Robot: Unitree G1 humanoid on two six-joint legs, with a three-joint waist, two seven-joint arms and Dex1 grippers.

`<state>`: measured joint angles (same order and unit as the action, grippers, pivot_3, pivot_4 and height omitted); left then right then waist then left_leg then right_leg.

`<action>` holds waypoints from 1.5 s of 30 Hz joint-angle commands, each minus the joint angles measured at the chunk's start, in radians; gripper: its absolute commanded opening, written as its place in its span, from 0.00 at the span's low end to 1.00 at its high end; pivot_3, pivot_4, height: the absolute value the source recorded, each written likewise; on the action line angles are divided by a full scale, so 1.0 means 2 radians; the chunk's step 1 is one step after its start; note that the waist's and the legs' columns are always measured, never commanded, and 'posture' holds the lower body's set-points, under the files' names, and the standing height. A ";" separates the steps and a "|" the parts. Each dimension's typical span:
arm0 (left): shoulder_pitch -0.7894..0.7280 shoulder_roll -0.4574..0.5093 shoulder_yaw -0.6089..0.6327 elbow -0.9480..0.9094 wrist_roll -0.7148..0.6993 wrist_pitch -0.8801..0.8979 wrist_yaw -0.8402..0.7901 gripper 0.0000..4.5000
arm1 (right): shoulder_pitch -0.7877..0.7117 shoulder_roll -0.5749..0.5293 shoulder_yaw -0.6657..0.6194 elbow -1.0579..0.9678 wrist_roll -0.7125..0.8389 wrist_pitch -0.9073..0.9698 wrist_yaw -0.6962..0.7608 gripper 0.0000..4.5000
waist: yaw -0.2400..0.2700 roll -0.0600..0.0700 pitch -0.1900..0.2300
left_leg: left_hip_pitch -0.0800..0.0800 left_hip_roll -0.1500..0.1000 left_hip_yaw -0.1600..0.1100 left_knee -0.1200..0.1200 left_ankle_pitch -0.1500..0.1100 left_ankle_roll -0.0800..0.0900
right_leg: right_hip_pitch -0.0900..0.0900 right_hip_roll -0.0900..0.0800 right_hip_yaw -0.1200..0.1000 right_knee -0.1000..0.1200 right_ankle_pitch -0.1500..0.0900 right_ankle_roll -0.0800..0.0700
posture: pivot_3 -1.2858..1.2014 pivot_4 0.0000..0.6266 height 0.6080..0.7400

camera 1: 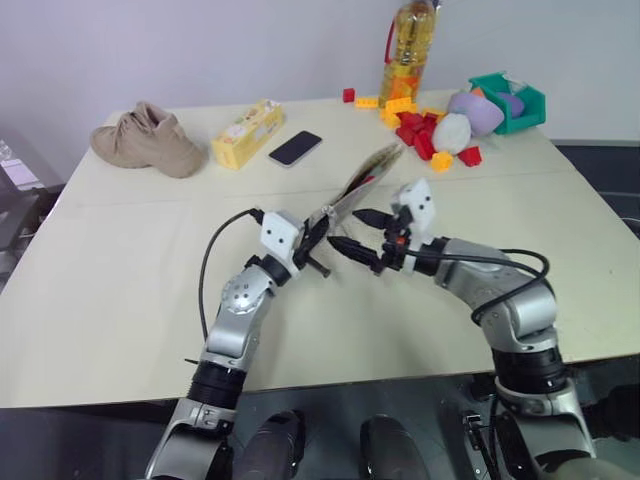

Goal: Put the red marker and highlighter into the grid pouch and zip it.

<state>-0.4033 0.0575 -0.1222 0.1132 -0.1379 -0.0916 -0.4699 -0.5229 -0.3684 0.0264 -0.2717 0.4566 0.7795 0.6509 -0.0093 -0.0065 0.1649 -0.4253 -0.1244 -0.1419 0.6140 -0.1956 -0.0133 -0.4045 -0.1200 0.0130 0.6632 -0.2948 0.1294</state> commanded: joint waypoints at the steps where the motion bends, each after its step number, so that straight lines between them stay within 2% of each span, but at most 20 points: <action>1: -0.008 0.000 -0.001 -0.015 0.002 -0.010 0.003 0.00 | -0.017 0.006 -0.006 -0.015 0.013 0.000 -0.008 0.44 | 0.000 0.000 0.000 | 0.000 0.000 0.000 0.000 0.000 0.000 | 0.000 0.000 0.000 0.000 0.000 0.000 | 0.52 0.24 1.00; 3: -0.006 0.001 -0.002 -0.016 0.002 -0.011 0.003 0.00 | -0.019 0.007 -0.006 -0.014 0.015 0.000 -0.010 0.25 | -0.001 0.000 0.000 | 0.000 0.000 0.000 0.000 0.000 0.000 | 0.000 0.000 0.000 0.000 0.000 0.000 | 0.52 0.24 1.00; 5: -0.005 0.002 -0.002 -0.016 0.003 -0.011 0.003 0.00 | -0.020 0.006 -0.007 -0.012 0.015 -0.001 -0.012 0.01 | -0.001 0.000 0.000 | 0.000 0.000 0.000 0.000 0.000 0.000 | 0.000 0.000 0.000 0.000 0.000 0.000 | 0.52 0.24 1.00; 12: 0.000 0.022 0.003 -0.015 0.008 -0.019 -0.004 0.00 | -0.051 -0.037 -0.047 0.036 -0.012 -0.034 -0.032 0.01 | 0.000 0.000 0.000 | 0.000 0.000 0.000 0.000 0.000 0.000 | 0.000 0.000 0.000 0.000 0.000 0.000 | 0.52 0.24 1.00; 19: 0.018 0.071 -0.004 -0.015 0.020 -0.045 -0.037 0.00 | -0.106 -0.109 -0.100 0.173 -0.071 -0.104 -0.076 0.01 | 0.000 0.000 0.000 | 0.000 0.000 0.000 0.000 0.000 0.000 | 0.000 0.000 0.000 0.000 0.000 0.000 | 0.52 0.24 1.00; 24: 0.033 0.091 -0.005 -0.021 0.010 -0.041 -0.061 0.00 | -0.091 -0.142 -0.095 0.203 -0.082 -0.114 -0.055 0.01 | -0.002 0.000 0.000 | 0.000 0.000 0.001 -0.001 0.000 0.000 | 0.000 0.000 0.001 0.000 0.000 0.000 | 0.52 0.24 1.00; 25: 0.036 0.095 -0.004 -0.024 0.003 -0.034 -0.068 0.00 | -0.078 -0.147 -0.095 0.195 -0.074 -0.108 -0.040 0.06 | -0.002 0.000 0.000 | 0.000 0.000 0.001 -0.001 0.000 0.000 | -0.001 0.000 0.001 0.000 0.000 0.000 | 0.52 0.24 1.00; 28: 0.043 0.103 0.006 -0.029 -0.012 -0.015 -0.075 0.21 | -0.037 -0.164 -0.095 0.169 -0.050 -0.094 0.008 0.29 | -0.001 0.000 0.000 | 0.000 0.000 0.001 -0.001 0.000 0.000 | 0.000 0.000 0.001 0.000 0.000 0.000 | 0.52 0.24 1.00; 31: 0.053 0.114 0.018 -0.039 -0.020 0.000 -0.073 0.55 | 0.012 -0.177 -0.101 0.135 -0.031 -0.096 0.046 0.65 | -0.001 0.000 0.000 | 0.000 0.000 0.001 0.000 0.000 0.000 | 0.000 0.000 0.001 0.000 0.000 0.000 | 0.52 0.24 1.00; 33: 0.063 0.121 0.030 -0.048 -0.024 0.011 -0.067 0.75 | 0.041 -0.183 -0.107 0.113 -0.020 -0.093 0.063 0.86 | -0.001 0.000 0.000 | 0.000 0.000 0.001 0.000 0.000 0.000 | 0.000 0.000 0.001 0.000 0.000 0.000 | 0.52 0.24 1.00; 34: 0.075 0.125 0.041 -0.059 -0.033 0.024 -0.065 0.89 | 0.061 -0.187 -0.109 0.104 -0.018 -0.094 0.069 0.99 | -0.001 0.000 0.000 | 0.000 0.000 0.001 0.000 0.000 0.000 | 0.000 0.000 0.001 0.000 0.000 0.000 | 0.52 0.24 1.00; 35: 0.089 0.131 0.053 -0.069 -0.042 0.039 -0.061 0.99 | 0.080 -0.190 -0.112 0.097 -0.019 -0.098 0.073 0.99 | -0.002 0.000 0.000 | 0.000 0.000 0.001 0.000 0.000 0.000 | 0.000 0.000 0.001 0.000 0.000 0.000 | 0.52 0.24 1.00; 40: 0.156 0.150 0.107 -0.100 -0.058 0.092 -0.025 0.99 | 0.130 -0.186 -0.130 0.092 -0.016 -0.107 0.070 0.99 | -0.002 0.000 0.000 | 0.000 0.000 0.001 0.000 0.000 0.001 | 0.000 0.000 0.001 0.000 0.000 0.000 | 0.52 0.24 1.00; 45: 0.200 0.151 0.152 -0.129 -0.082 0.138 0.004 0.99 | 0.142 -0.175 -0.139 0.097 -0.011 -0.119 0.068 0.99 | 0.002 0.000 0.000 | 0.000 0.000 0.001 0.000 0.000 0.001 | 0.000 0.000 0.001 0.000 0.000 0.000 | 0.52 0.24 1.00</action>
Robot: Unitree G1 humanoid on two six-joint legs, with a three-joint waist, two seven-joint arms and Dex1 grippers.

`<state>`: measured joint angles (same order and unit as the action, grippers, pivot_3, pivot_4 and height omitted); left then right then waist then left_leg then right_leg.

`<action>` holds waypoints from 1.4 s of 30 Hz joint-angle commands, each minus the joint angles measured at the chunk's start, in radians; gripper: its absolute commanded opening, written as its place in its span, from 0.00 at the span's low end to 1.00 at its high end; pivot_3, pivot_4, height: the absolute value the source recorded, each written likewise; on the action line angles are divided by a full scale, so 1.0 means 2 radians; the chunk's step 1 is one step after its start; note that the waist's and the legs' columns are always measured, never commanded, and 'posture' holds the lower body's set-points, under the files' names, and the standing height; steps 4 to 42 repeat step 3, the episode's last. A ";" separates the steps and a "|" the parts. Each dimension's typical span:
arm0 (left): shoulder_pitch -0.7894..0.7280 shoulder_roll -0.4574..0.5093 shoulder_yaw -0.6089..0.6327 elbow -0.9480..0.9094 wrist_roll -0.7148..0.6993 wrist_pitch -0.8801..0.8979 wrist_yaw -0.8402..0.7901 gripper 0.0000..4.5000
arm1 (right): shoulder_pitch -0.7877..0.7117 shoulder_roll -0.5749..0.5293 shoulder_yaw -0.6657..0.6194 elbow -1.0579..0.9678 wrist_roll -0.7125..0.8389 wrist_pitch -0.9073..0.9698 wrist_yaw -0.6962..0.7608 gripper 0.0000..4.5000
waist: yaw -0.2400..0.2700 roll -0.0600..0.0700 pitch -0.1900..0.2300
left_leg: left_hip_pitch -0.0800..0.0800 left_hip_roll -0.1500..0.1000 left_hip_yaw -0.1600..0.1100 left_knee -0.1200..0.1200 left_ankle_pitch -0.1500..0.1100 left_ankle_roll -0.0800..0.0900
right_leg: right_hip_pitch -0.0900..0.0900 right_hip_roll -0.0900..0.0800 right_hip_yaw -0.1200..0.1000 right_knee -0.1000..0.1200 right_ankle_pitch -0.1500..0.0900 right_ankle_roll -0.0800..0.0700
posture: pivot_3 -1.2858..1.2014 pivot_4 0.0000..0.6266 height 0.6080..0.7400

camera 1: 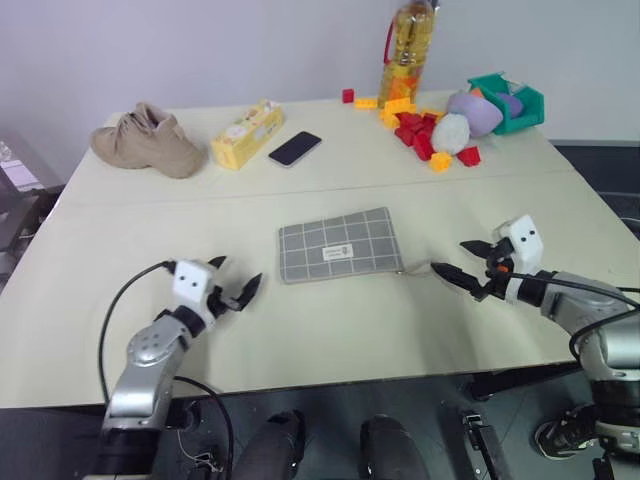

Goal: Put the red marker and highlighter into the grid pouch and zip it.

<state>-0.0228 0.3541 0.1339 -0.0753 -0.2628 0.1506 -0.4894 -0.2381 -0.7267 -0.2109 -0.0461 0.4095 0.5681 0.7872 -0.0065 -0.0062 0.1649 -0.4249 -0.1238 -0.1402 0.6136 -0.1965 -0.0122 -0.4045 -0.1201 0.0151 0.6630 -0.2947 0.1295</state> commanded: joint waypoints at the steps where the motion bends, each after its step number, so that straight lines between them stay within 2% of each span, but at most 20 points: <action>1: 0.015 0.004 0.027 -0.040 -0.018 0.022 0.018 0.99 | -0.002 0.006 -0.022 -0.013 0.015 -0.015 0.000 0.99 | 0.001 0.000 0.000 | 0.000 0.000 0.000 0.000 0.000 0.000 | 0.000 0.000 0.000 0.000 0.000 0.000 | 0.52 0.24 1.00; 42: 0.030 0.010 0.034 -0.046 -0.015 0.024 0.017 0.99 | -0.010 0.011 -0.021 -0.002 0.016 -0.021 0.000 0.99 | 0.001 0.000 0.000 | 0.000 0.000 0.000 0.000 0.000 0.000 | 0.000 0.000 0.000 0.000 0.000 0.000 | 0.52 0.24 1.00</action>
